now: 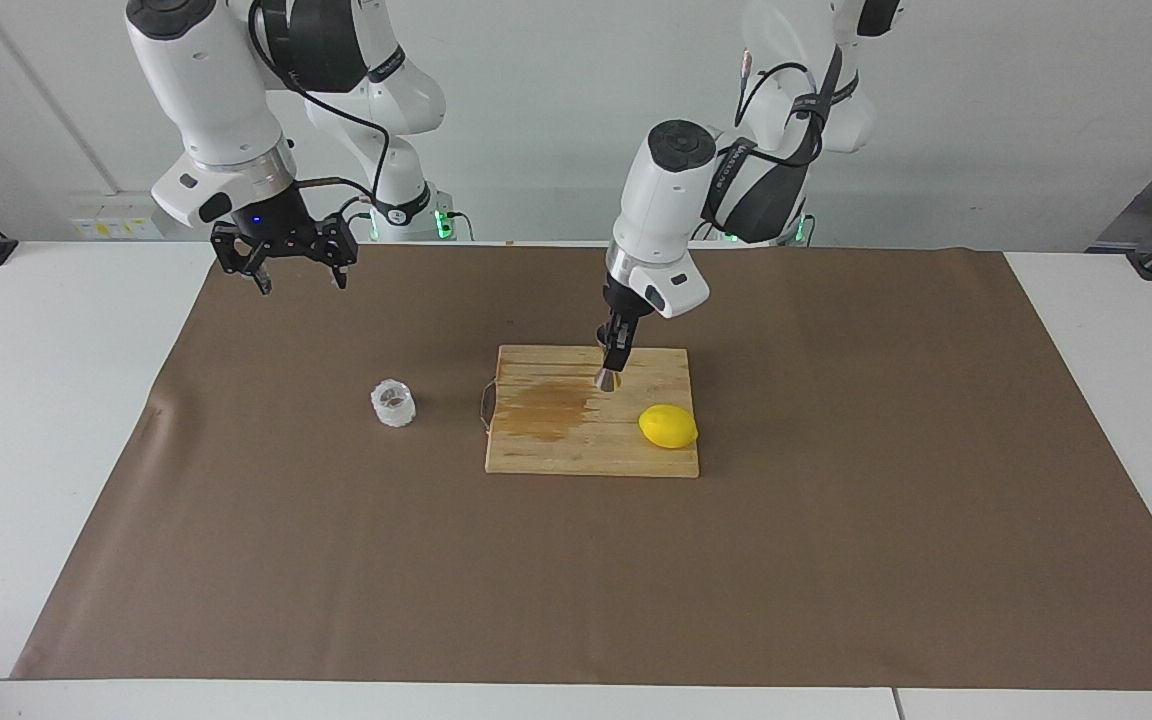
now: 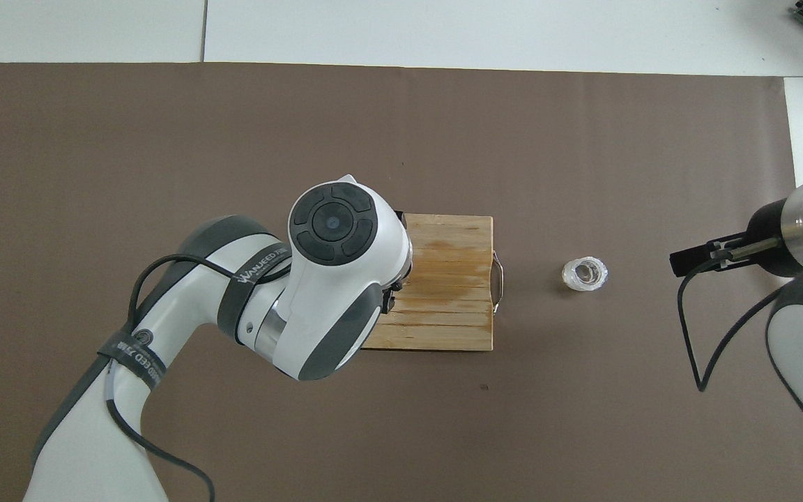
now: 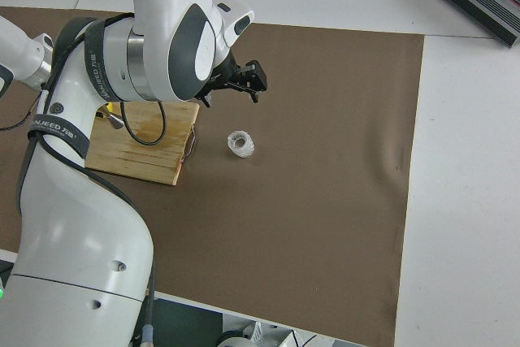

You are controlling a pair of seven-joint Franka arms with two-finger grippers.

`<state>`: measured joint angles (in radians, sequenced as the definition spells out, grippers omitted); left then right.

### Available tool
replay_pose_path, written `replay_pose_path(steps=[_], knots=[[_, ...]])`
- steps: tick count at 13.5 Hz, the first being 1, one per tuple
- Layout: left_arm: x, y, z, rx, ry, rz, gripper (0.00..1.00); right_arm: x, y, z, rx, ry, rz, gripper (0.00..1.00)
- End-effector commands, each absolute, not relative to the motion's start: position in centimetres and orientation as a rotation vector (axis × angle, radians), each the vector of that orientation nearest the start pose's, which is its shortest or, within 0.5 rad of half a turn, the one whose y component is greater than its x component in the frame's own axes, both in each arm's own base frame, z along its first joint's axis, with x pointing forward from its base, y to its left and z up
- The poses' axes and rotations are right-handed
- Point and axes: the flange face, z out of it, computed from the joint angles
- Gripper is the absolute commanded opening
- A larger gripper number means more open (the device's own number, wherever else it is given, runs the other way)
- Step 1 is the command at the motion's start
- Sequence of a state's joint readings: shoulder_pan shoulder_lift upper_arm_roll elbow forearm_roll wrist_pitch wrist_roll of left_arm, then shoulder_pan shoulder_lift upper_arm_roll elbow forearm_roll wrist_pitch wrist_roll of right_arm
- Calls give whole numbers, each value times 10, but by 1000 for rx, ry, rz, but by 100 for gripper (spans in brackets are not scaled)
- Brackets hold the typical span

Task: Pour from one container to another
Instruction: 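Carry the jigger with the left gripper over the cutting board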

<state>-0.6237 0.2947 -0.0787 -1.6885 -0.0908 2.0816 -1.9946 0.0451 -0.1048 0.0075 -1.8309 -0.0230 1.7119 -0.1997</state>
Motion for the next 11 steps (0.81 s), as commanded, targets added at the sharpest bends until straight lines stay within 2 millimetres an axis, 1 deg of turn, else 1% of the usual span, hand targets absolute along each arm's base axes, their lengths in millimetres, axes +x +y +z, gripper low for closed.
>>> replay_pose_path(steps=[1,3,5,7,8,9,11], knots=[[520,-443,423,-2504,-2063,68,0,518,23,561,-3101,-609,17,100],[519,-454,419,-2516,-2061,71,0,518,24,552,-3068,-751,30,100],[517,-459,409,-2517,-2047,76,0,518,23,547,-3021,-916,26,100],[516,-464,410,-2524,-2077,82,0,516,21,539,-2965,-1065,42,100],[513,-469,410,-2541,-2078,80,0,516,20,535,-2929,-1157,38,100],[511,-469,408,-2541,-2075,80,0,515,19,529,-2889,-1256,31,100],[511,-471,407,-2551,-2085,78,0,516,16,520,-2791,-1368,-8,100]])
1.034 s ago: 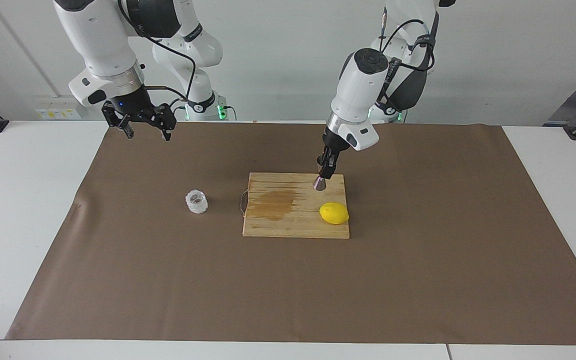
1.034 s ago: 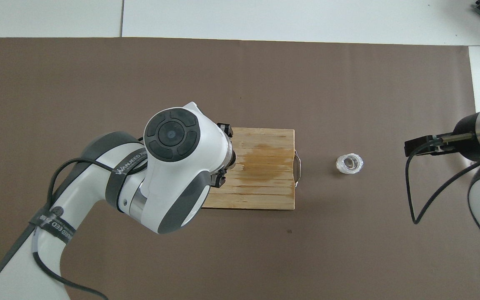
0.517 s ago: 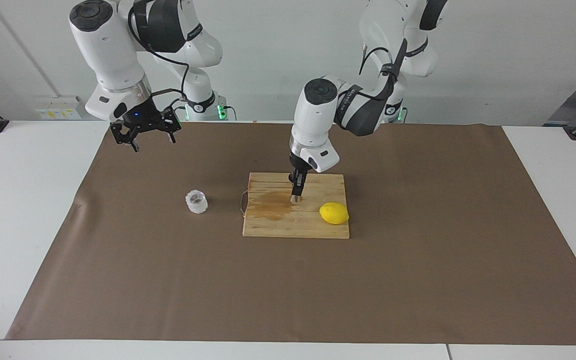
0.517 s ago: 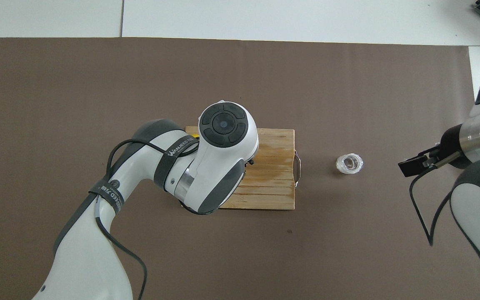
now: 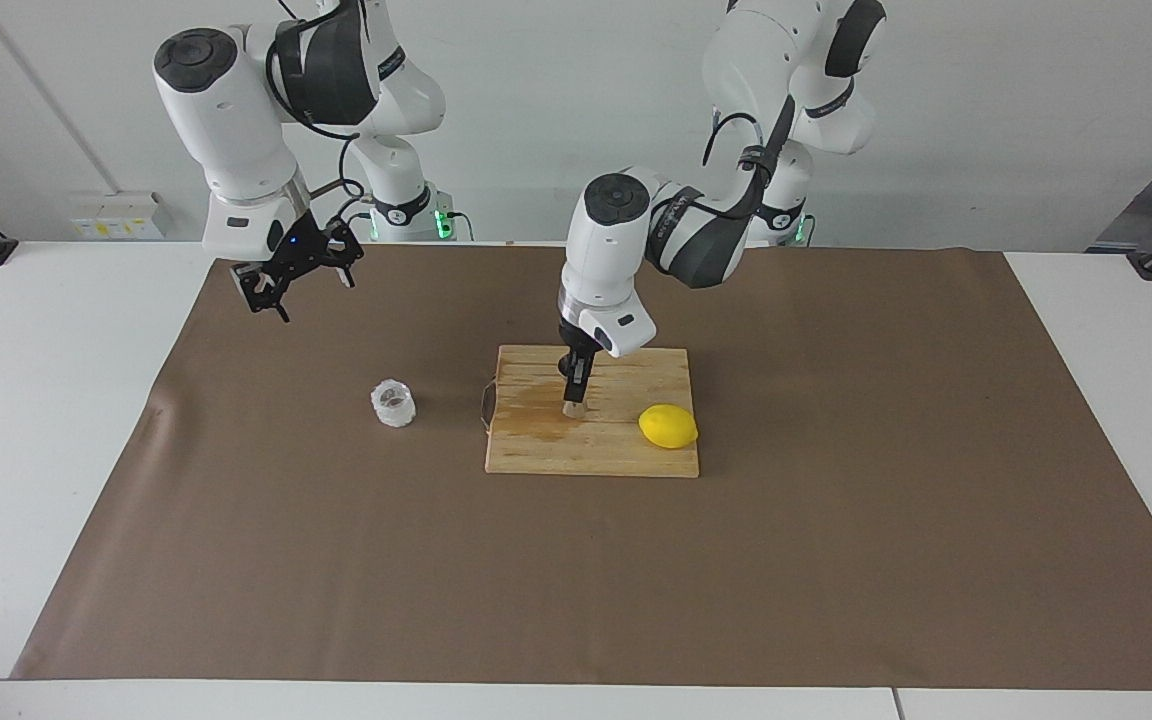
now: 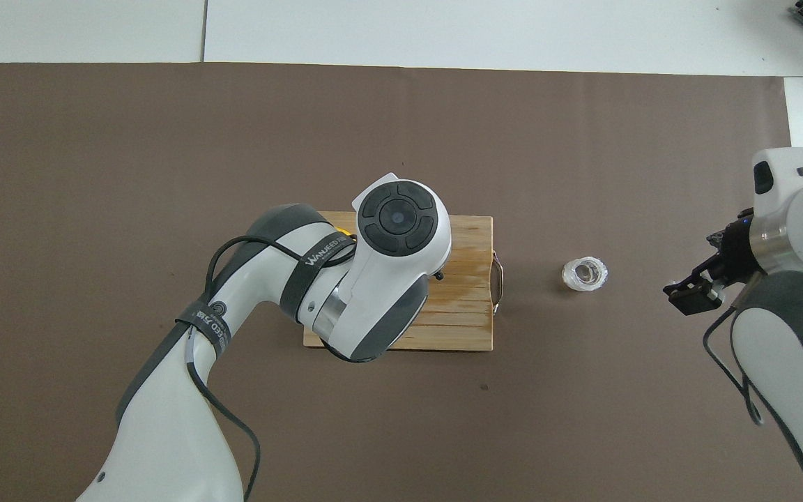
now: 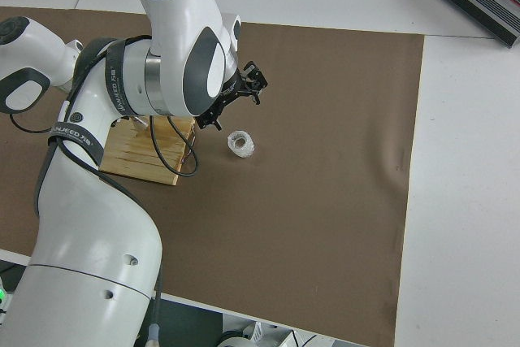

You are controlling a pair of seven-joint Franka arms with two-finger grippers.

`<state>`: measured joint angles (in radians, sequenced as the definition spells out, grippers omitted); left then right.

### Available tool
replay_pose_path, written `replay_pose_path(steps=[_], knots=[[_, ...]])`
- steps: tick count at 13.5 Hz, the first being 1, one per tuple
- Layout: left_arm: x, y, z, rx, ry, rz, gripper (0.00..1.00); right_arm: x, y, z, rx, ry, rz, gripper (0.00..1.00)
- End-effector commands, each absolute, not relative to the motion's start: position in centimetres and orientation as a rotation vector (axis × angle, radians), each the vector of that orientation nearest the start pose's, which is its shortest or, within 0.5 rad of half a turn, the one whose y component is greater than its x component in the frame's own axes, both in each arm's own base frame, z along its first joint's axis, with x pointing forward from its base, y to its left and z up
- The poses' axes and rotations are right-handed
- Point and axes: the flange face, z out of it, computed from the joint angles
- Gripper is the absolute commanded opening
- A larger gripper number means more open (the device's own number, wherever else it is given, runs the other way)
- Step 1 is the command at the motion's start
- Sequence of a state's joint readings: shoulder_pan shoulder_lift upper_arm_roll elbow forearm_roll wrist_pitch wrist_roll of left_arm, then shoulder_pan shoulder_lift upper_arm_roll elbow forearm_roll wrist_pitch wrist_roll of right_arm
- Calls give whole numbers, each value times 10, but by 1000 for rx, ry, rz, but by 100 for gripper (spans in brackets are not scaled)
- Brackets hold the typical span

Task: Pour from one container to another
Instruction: 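Carry the jigger with the left gripper over the cutting board, then set the jigger on the board while the right gripper approaches the cup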

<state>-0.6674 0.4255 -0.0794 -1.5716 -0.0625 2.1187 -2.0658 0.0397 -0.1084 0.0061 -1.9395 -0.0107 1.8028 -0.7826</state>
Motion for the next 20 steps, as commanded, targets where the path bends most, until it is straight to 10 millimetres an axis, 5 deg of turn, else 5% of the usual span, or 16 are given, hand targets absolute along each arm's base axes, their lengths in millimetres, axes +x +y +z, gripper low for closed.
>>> replay_pose_path(steps=[1,9,13,15,20], knots=[[508,-470,400,-2544,-2075,79,0,516,10,513,-2755,-1395,-28,100],[492,-479,382,-2563,-2045,79,3,515,-3,464,-2456,-1665,-185,100],[492,-480,381,-2567,-2046,80,60,519,-10,445,-2357,-1727,-197,100],[492,-479,381,-2563,-2043,77,100,520,-10,440,-2335,-1747,-193,100],[494,-477,396,-2564,-1990,33,100,519,-18,427,-2277,-1730,-236,100]])
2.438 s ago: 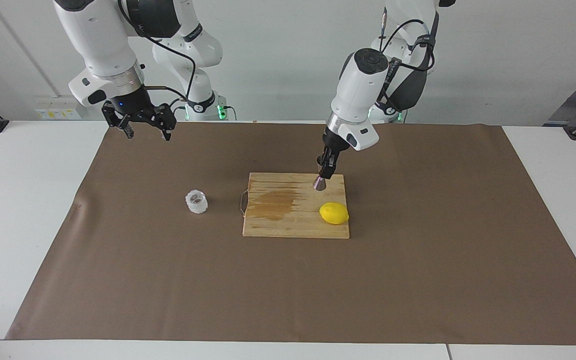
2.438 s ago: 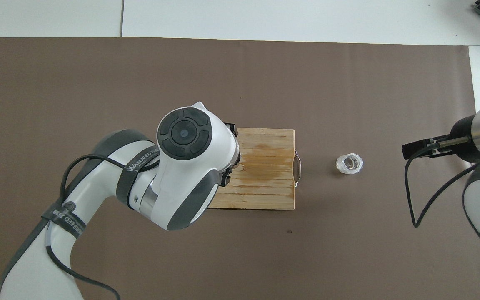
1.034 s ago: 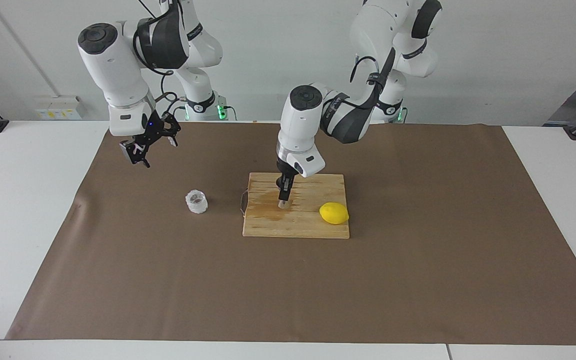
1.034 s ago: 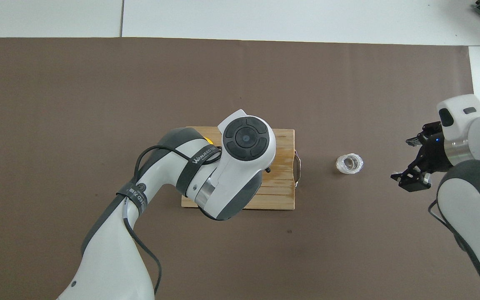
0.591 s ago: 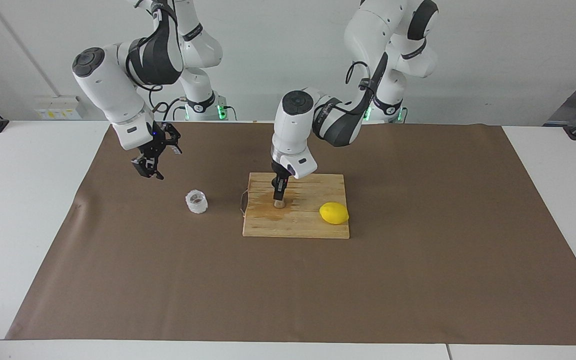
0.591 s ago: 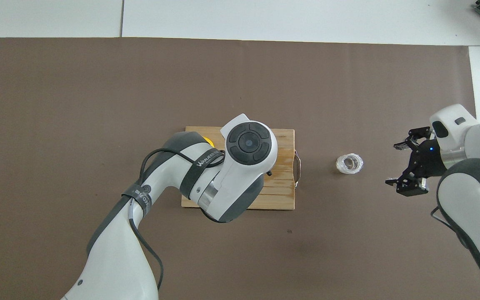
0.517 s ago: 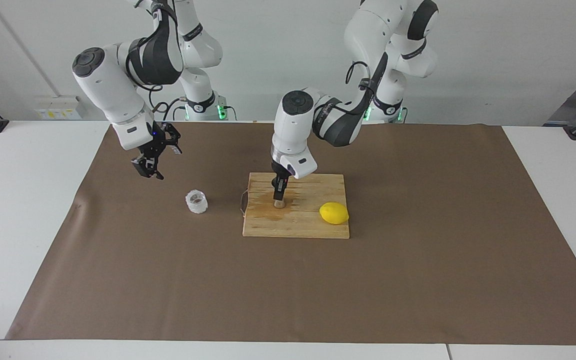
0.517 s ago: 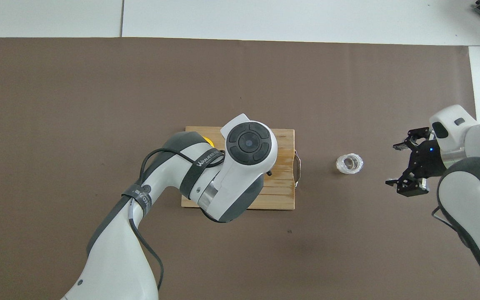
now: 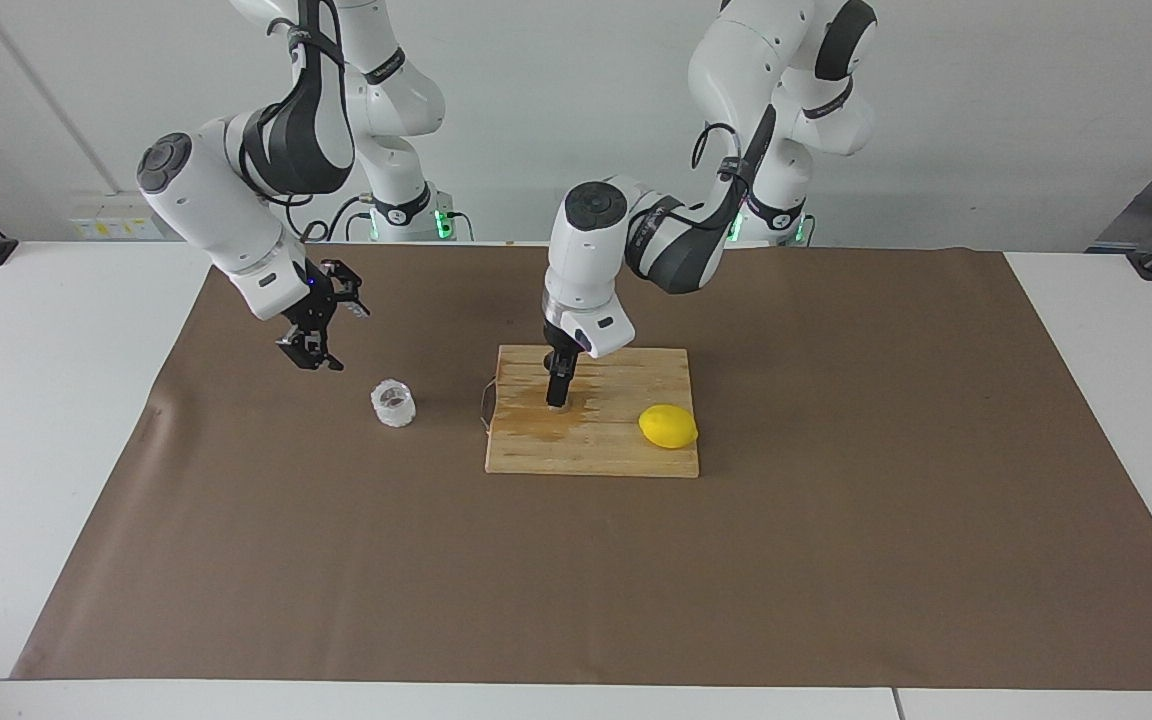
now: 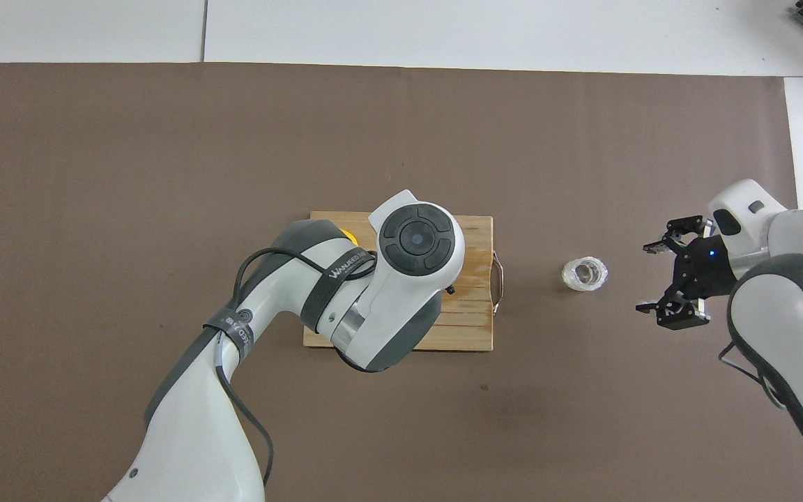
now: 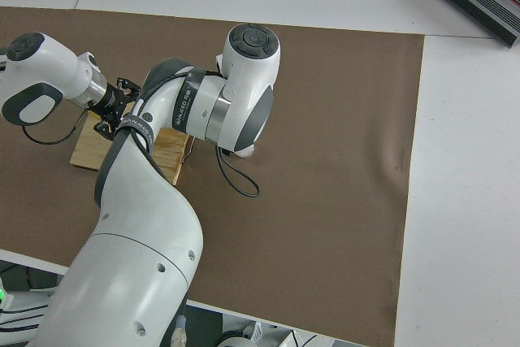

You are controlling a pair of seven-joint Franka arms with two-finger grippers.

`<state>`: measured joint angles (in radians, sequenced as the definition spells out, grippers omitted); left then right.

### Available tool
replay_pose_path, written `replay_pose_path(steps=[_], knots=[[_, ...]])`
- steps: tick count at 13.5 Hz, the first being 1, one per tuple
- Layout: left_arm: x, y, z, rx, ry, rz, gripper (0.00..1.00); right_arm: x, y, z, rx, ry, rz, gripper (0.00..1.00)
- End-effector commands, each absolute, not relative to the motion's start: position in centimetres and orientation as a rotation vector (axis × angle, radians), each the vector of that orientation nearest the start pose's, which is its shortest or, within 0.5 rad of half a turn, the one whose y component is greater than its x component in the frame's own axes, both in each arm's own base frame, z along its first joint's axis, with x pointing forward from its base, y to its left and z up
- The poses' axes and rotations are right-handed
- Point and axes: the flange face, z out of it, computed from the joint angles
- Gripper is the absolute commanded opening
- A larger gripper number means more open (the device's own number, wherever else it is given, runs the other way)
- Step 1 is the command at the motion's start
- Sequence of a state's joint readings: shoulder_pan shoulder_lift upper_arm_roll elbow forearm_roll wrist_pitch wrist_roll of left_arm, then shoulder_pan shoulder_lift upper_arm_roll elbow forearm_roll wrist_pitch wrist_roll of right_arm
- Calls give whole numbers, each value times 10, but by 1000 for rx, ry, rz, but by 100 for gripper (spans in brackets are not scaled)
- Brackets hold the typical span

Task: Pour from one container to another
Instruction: 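Set the jigger on the board while the right gripper approaches the cup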

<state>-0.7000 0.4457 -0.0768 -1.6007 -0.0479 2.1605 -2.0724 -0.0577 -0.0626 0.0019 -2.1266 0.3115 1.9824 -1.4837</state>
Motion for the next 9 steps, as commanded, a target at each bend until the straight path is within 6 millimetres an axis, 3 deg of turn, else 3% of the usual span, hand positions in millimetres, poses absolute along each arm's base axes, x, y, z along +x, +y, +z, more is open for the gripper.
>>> replay_pose_path(steps=[1,5,9], knots=[[494,-473,401,-2563,-1978,22,100,516,-18,423,-2265,-1737,-230,100],[486,-457,443,-2634,-1870,6,100,514,-24,417,-2221,-1787,-235,100],[495,-424,487,-2688,-1823,-21,100,507,-38,396,-2157,-1789,-289,100]])
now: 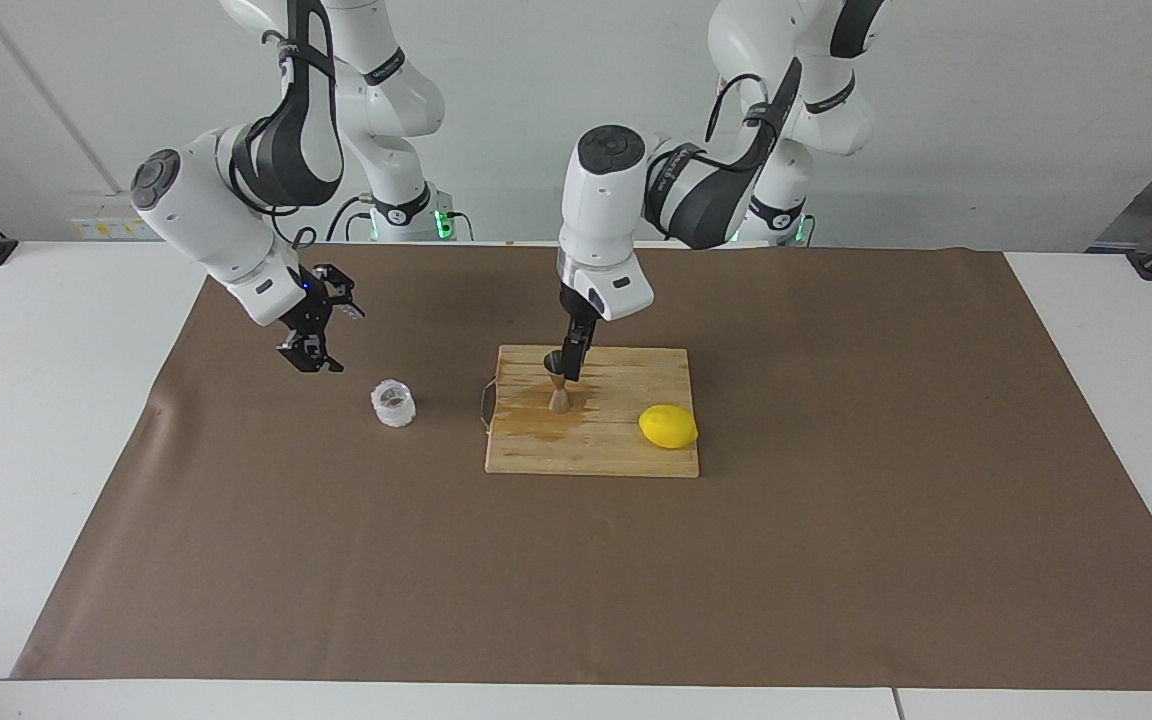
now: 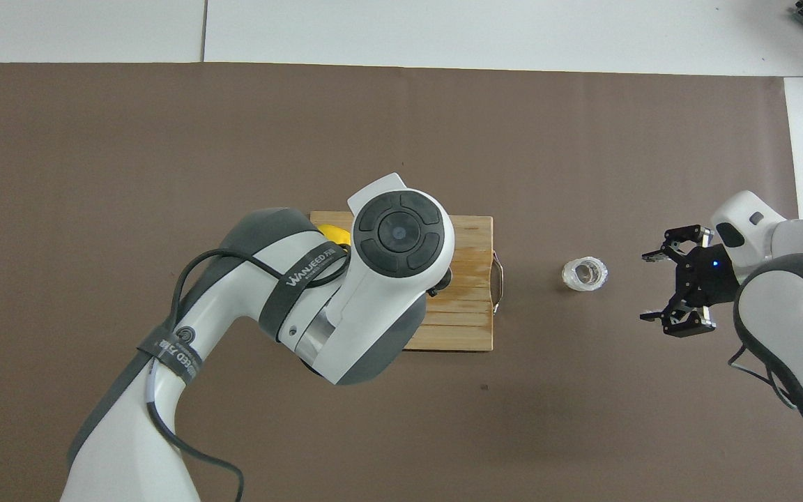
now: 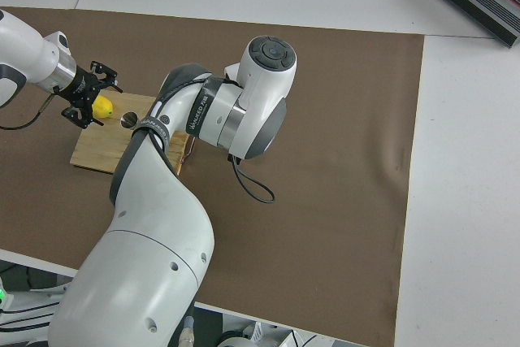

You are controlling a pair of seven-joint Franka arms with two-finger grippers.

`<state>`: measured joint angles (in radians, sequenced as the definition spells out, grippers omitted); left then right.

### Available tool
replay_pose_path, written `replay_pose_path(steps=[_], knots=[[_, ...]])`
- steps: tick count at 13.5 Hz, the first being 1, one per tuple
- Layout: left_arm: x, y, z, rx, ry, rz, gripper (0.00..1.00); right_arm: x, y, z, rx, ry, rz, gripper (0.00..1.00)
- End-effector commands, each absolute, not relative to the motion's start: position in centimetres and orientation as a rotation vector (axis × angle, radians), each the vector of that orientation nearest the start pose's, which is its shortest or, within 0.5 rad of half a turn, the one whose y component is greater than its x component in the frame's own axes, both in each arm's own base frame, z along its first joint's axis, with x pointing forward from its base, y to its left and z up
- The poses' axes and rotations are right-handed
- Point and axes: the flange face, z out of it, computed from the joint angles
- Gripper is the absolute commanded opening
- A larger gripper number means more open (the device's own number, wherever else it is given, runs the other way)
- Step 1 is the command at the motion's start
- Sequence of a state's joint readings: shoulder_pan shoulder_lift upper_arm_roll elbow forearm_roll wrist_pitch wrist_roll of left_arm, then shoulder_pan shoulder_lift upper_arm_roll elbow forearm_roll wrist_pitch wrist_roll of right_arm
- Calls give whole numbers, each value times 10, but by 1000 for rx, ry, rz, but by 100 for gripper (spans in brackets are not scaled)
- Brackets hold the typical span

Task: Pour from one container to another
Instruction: 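Set the jigger on the board while the right gripper approaches the cup, then retract the left gripper while the right gripper lowers to the cup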

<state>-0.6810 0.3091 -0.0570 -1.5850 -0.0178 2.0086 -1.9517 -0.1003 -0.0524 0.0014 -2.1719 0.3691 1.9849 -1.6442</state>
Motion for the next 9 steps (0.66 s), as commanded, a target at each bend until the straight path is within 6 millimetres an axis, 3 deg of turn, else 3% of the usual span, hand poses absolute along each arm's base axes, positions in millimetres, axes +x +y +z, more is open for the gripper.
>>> replay_pose_path(steps=[1,5,9], knots=[[498,-415,497,-2704,-1803,-28,100,506,-40,391,-2147,-1807,-295,100],[506,-382,522,-2777,-1665,-44,100,508,-48,369,-2082,-1845,-361,100],[513,-331,554,-2863,-1511,-73,100,516,-53,339,-2055,-1856,-462,100]])
